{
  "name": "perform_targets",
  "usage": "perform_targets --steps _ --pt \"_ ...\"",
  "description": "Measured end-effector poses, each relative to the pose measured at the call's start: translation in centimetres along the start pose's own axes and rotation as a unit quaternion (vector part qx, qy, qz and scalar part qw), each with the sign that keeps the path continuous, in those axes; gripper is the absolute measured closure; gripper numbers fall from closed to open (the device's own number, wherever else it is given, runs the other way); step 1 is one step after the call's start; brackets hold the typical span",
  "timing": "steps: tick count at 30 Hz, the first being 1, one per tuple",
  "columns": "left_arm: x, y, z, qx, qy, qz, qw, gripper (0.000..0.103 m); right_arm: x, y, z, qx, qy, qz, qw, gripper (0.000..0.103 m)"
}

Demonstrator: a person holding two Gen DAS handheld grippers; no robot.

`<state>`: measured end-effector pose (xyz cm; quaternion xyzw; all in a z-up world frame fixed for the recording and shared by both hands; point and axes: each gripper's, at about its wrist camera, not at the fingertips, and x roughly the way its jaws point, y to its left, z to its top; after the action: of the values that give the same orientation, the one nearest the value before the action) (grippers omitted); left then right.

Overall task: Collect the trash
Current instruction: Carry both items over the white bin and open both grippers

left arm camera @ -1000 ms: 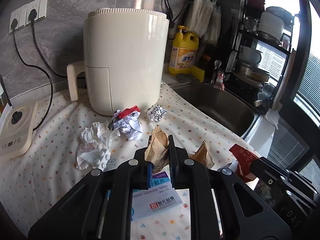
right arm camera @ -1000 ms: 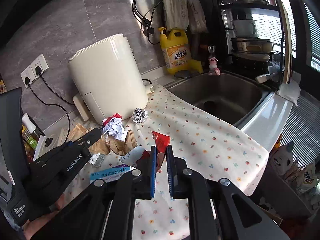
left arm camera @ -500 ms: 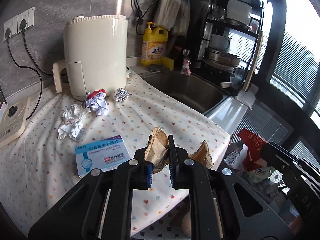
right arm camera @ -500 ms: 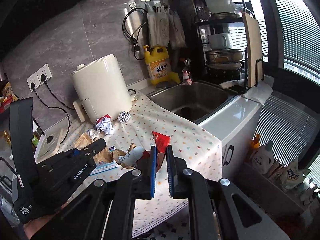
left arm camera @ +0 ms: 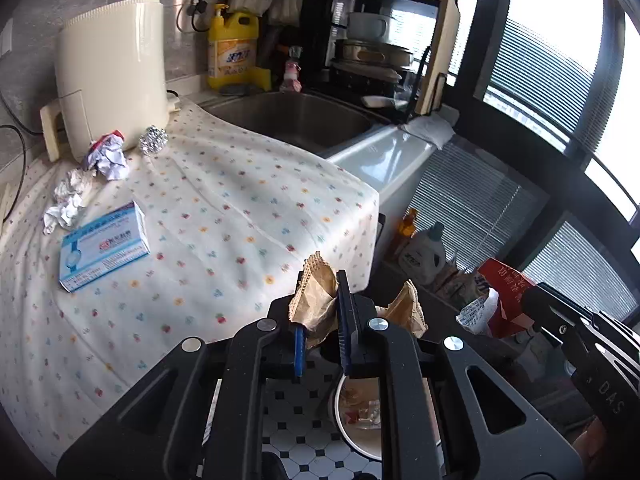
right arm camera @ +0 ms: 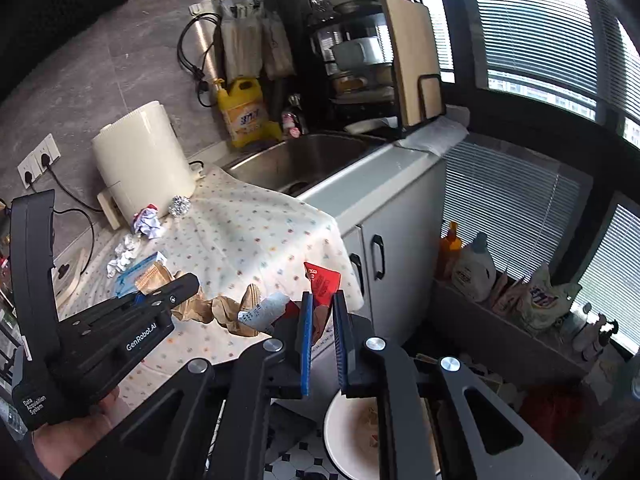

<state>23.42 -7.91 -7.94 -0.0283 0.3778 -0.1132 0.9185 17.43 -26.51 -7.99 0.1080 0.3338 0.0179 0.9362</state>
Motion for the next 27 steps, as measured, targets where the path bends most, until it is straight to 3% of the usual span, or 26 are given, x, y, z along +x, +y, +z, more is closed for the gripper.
perform_targets --steps 7,18,20,24,27 --pt "3.3 -3.5 -3.7 0.025 0.059 -0.039 0.9972 0.089 -0.5 -4.4 -3.0 0.030 0.020 -0.038 0.999 0.092" --pt "7.7 -8.7 -7.9 0.047 0.128 -0.099 0.9856 0.088 -0.9 -9.6 -7.0 0.063 0.058 -0.084 0.993 0.092" --pt "8.2 -9.1 -8.2 0.043 0.136 -0.111 0.9835 0.082 -0.9 -10.3 -7.4 0.067 0.062 -0.088 0.992 0.092" --pt "8.2 -9.2 -8.0 0.040 0.134 -0.108 0.9843 0.079 -0.8 -11.2 -7.7 0.072 0.066 -0.089 0.991 0.092" --pt "7.6 -8.3 -7.3 0.030 0.120 -0.103 0.9870 0.062 -0.7 -11.2 -7.5 0.070 0.065 -0.084 0.992 0.092"
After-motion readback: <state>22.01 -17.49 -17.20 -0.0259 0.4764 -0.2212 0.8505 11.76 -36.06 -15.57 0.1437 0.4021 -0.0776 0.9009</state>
